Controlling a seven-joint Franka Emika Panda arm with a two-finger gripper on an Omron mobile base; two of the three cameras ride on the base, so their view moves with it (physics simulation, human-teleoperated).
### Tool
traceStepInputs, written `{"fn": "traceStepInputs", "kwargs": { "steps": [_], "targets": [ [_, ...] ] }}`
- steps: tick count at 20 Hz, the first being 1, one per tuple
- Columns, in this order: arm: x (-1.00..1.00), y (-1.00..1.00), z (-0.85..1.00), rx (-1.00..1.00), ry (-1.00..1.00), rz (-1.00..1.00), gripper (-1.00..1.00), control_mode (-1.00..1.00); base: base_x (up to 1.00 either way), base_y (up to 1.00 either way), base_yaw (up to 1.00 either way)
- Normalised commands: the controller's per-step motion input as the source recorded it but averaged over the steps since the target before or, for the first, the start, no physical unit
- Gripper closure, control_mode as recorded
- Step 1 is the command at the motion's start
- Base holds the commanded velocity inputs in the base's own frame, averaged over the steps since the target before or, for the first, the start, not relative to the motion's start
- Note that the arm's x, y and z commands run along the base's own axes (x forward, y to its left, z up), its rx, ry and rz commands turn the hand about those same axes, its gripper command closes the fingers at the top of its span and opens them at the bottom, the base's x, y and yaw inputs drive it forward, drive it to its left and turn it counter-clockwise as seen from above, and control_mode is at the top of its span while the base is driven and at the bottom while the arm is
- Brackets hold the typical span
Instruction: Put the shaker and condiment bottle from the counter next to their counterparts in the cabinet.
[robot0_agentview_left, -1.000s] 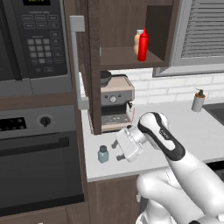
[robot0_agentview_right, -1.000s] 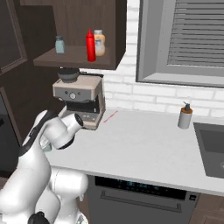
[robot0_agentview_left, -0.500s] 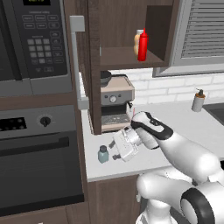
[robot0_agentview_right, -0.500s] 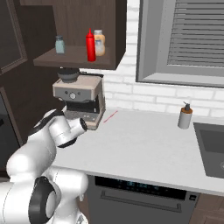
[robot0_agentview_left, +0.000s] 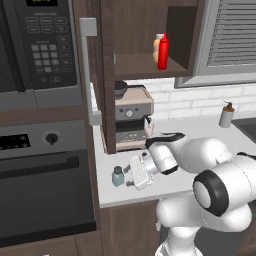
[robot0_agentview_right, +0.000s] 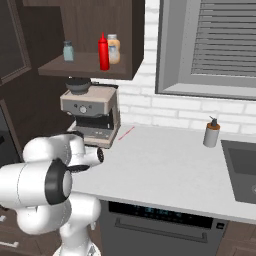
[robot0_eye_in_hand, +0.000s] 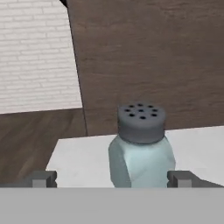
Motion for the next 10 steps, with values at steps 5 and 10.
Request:
{"fn": "traceStepInputs", "kwargs": {
  "steps": [5,10],
  "targets": [
    [0.08,0.16,-0.45,0.11,-0.1,-0.06,-1.0,-1.0,0.0,0.0,0.0],
    [0.03,0.49,-0.25,0.17,-0.15,-0.02,-1.0,-1.0,0.0,0.0,0.0]
  ]
}}
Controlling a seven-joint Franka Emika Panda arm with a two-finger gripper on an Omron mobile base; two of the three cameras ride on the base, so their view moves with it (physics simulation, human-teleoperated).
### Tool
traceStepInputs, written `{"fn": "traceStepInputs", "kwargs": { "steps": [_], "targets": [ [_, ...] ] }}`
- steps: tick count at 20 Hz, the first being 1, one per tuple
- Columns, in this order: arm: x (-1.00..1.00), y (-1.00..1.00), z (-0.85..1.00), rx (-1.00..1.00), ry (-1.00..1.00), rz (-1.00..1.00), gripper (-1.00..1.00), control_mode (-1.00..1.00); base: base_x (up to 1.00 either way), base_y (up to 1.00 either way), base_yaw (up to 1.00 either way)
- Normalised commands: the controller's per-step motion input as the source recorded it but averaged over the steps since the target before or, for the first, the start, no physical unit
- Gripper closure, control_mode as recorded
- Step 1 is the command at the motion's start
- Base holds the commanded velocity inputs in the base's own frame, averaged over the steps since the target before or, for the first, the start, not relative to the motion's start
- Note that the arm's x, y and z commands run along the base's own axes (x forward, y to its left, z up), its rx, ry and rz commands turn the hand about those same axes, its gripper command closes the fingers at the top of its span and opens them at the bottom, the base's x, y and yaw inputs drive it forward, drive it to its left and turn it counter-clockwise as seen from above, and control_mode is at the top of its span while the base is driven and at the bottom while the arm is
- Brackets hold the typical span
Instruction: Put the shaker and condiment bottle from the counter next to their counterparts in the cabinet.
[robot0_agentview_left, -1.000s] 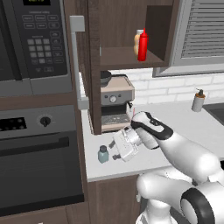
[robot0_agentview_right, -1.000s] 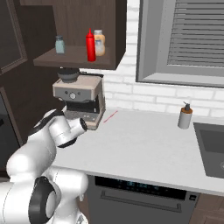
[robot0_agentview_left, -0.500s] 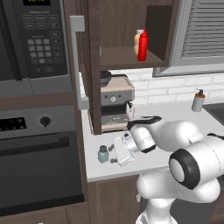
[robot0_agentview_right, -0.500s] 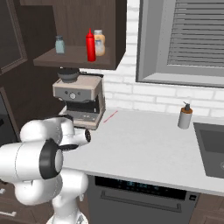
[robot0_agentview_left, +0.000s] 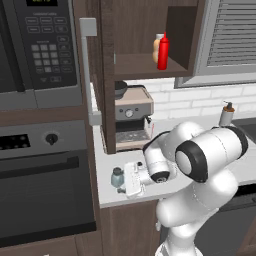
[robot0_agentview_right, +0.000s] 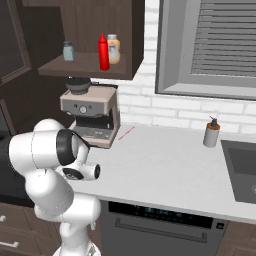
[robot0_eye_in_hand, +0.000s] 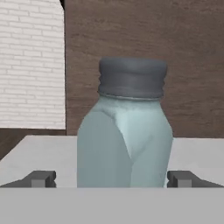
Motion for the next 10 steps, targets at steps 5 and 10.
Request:
{"fn": "traceStepInputs", "kwargs": {
  "steps": [5,10],
  "targets": [
    [0.44,0.35,-0.08,0.17,-0.08,-0.04,-1.0,-1.0,0.0,0.0,0.0],
    [0.36,0.11,0.08,0.14,-0.01,-0.08,1.0,-1.0,0.0,0.0,0.0]
  ]
}}
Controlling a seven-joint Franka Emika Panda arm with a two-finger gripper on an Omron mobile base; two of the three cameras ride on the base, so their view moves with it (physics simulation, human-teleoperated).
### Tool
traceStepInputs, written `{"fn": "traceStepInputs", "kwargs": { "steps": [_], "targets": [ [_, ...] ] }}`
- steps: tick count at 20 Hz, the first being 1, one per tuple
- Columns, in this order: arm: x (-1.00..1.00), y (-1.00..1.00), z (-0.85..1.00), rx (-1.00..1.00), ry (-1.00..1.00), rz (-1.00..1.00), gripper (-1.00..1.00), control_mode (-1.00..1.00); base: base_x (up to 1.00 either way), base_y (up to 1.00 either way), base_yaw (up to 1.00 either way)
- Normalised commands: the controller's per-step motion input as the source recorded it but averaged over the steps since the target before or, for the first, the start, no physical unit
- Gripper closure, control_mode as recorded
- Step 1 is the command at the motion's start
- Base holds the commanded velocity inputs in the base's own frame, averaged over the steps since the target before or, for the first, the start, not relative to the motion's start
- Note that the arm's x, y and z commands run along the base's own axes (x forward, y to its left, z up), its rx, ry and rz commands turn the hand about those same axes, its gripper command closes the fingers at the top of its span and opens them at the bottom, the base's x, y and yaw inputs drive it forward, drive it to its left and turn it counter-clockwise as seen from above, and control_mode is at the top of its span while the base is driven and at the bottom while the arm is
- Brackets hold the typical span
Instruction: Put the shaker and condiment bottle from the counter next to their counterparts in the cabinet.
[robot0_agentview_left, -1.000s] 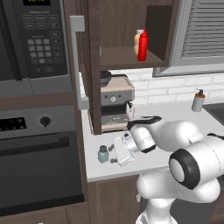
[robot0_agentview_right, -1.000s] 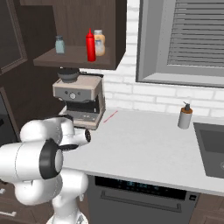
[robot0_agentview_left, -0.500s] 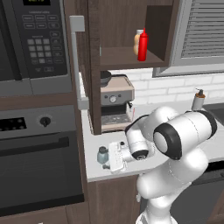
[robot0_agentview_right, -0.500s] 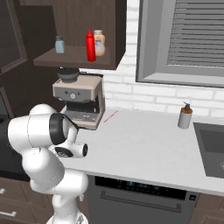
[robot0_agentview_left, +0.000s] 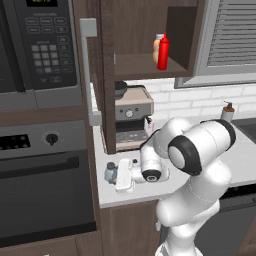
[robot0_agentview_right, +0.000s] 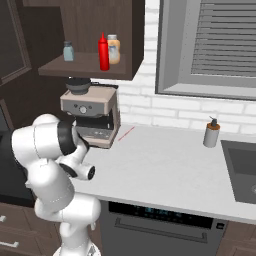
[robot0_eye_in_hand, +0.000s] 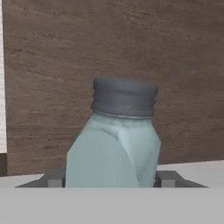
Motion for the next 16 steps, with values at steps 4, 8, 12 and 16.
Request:
{"fn": "traceStepInputs", "kwargs": {
  "steps": [4,8,12,16],
  "targets": [
    [-0.06,-0.71,0.67,0.03,0.23,-0.22,1.0,-1.0,0.0,0.0,0.0],
    [-0.09,-1.0,0.99,0.0,0.37,-0.21,1.0,-1.0,0.0,0.0,0.0],
    [-0.1,-1.0,1.0,-0.01,0.32,-0.12,1.0,-1.0,0.0,0.0,0.0],
    [-0.08,-1.0,1.0,-0.11,0.26,0.0,1.0,-1.0,0.0,0.0,0.0]
  ]
}}
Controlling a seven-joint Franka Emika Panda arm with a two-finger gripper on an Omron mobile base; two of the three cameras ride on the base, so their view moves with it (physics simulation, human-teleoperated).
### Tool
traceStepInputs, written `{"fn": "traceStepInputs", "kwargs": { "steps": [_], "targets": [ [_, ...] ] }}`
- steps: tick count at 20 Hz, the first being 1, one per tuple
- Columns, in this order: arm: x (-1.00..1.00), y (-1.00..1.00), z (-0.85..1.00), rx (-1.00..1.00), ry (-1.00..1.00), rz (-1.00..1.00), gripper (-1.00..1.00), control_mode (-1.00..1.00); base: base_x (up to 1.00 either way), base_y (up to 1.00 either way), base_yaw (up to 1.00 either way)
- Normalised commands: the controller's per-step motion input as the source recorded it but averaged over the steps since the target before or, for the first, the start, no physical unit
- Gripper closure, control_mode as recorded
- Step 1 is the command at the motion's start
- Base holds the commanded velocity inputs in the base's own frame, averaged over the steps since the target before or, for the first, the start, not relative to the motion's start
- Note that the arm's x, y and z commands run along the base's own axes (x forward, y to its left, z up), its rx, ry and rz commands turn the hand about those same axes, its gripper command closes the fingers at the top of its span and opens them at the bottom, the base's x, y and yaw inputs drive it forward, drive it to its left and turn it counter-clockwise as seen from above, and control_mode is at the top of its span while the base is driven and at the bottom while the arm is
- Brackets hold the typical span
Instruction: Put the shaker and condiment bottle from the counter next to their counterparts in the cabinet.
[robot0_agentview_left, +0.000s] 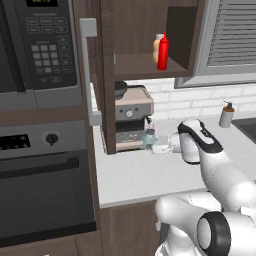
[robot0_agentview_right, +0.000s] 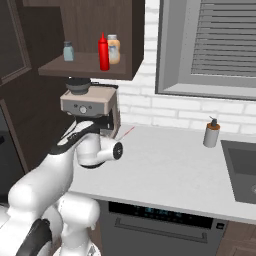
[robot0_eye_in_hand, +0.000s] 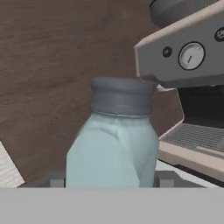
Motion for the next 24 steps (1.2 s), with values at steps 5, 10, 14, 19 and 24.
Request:
{"fn": "traceStepInputs", "kwargs": {
  "steps": [5,10,14,19,24],
  "targets": [
    [-0.06,-0.58,0.92,-0.06,0.2,-0.02,1.0,-1.0,0.0,0.0,0.0],
    [0.17,-0.01,0.98,0.08,-0.08,-0.05,1.0,-1.0,0.0,0.0,0.0],
    [0.08,-0.03,0.98,0.09,-0.22,-0.09,1.0,-1.0,0.0,0.0,0.0],
    [0.07,-0.05,0.86,0.12,-0.29,-0.05,1.0,-1.0,0.0,0.0,0.0],
    [0.0,0.0,0.59,0.09,-0.44,-0.03,1.0,-1.0,0.0,0.0,0.0]
  ]
}}
